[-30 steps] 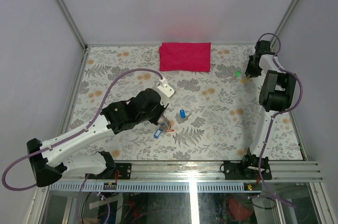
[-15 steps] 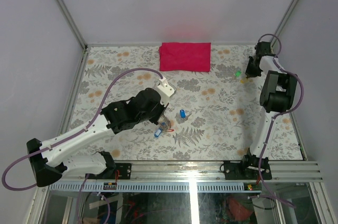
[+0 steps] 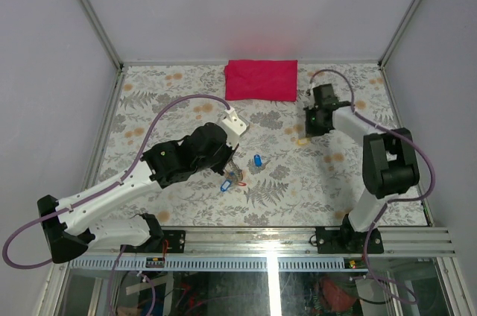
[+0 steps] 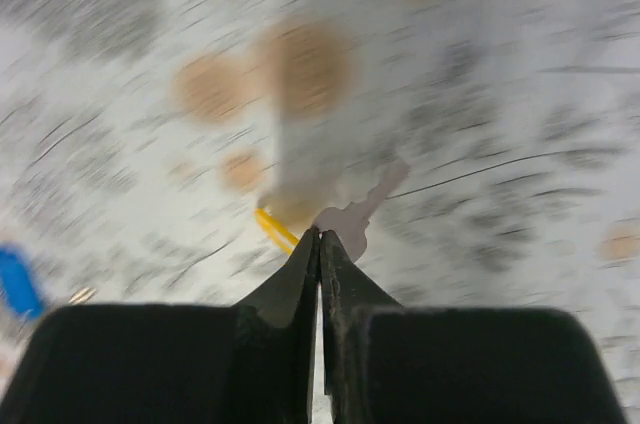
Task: Put the keys on the keyring
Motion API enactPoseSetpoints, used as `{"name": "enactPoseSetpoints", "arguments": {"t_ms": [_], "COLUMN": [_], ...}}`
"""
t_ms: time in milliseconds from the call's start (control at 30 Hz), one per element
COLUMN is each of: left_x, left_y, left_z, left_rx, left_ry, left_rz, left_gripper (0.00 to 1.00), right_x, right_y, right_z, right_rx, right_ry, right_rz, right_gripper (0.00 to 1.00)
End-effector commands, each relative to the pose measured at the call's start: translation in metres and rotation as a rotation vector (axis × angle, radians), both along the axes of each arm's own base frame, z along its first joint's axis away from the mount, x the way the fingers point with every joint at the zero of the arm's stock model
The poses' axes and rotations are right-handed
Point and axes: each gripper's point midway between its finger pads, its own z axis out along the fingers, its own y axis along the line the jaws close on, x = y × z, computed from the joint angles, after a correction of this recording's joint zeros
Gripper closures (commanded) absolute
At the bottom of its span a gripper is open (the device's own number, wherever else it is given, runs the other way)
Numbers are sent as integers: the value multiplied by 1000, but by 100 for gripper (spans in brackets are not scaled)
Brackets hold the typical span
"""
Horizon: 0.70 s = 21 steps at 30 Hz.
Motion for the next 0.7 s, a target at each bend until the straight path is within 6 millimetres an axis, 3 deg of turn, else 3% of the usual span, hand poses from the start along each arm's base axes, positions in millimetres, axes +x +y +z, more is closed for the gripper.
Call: {"name": "enactPoseSetpoints", "arguments": {"t_ms": [0, 33, 100, 233, 400, 533, 667], "left_x": [4, 4, 5, 3, 0, 0, -1], "left_y": [-8, -8, -9, -7, -1, 2, 3], "left_z": [24, 24, 24, 24, 23, 23, 22], "left_rx": [-65, -65, -65, -63, -60, -57, -55], "left_ry": [-41, -42, -41, -37, -36, -39, -40], "left_rz": [-6, -3, -4, -2, 7, 12, 12], "left_gripper": [100, 100, 100, 100, 100, 100, 100], "right_x": [-32, -37, -39, -10, 46, 86, 114], "right_y": [67, 76, 80, 52, 4, -40, -75], "right_z": [36, 37, 40, 58, 81, 68, 49], "right_rx": [82, 95, 103, -32, -34, -61, -103], "right_ry": [-90, -95, -113, -214, -298, -298, -310], "right_rz": [125, 137, 131, 55, -81, -199, -313], "right_gripper": [96, 93, 77, 56, 49, 47, 42]}}
